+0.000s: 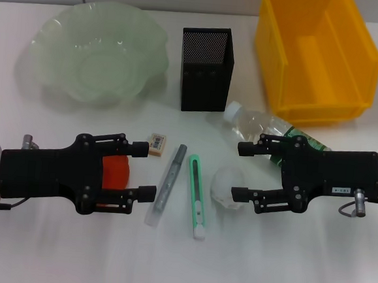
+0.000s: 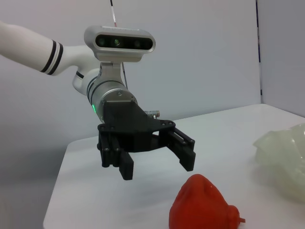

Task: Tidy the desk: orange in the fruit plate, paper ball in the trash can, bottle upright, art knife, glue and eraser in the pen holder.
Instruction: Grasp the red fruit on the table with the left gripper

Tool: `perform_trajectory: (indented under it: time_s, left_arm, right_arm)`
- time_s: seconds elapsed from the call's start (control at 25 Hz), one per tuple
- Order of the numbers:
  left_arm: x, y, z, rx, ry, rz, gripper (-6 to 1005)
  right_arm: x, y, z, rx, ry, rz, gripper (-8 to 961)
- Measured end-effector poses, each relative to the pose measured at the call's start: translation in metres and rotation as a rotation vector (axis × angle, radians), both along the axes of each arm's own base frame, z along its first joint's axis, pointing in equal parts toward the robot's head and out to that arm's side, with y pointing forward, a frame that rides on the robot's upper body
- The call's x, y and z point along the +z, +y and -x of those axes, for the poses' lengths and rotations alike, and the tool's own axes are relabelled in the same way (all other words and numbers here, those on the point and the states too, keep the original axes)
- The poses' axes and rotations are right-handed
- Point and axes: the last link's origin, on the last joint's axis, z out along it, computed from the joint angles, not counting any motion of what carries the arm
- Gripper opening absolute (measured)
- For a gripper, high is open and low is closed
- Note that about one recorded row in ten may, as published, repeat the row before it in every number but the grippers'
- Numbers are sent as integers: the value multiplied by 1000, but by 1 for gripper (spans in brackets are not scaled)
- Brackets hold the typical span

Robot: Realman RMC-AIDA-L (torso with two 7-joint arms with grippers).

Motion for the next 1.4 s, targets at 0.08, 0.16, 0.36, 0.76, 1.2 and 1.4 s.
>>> perform_trajectory:
  time_s: [0.08,0.16,0.36,0.76,1.2,1.4]
  left_arm:
    - [1,0,0,0,1,0,782]
    - [1,0,0,0,1,0,780]
    - [1,0,1,0,1,0,774]
    - [1,0,0,-9,0,-1,764]
    - [28,8,18,60,43,-71,752]
    - [37,7,32,110,81,-107,747]
  right_arm:
    - [0,0,0,0,0,0,816]
    - [0,0,0,0,0,0,816]
    - [0,0,0,1,0,0,816]
    - [0,1,1,5,-1,-2,816]
    - [2,3,1,7,-6,-6,816]
    - [1,2,1,13,-9,-1,816]
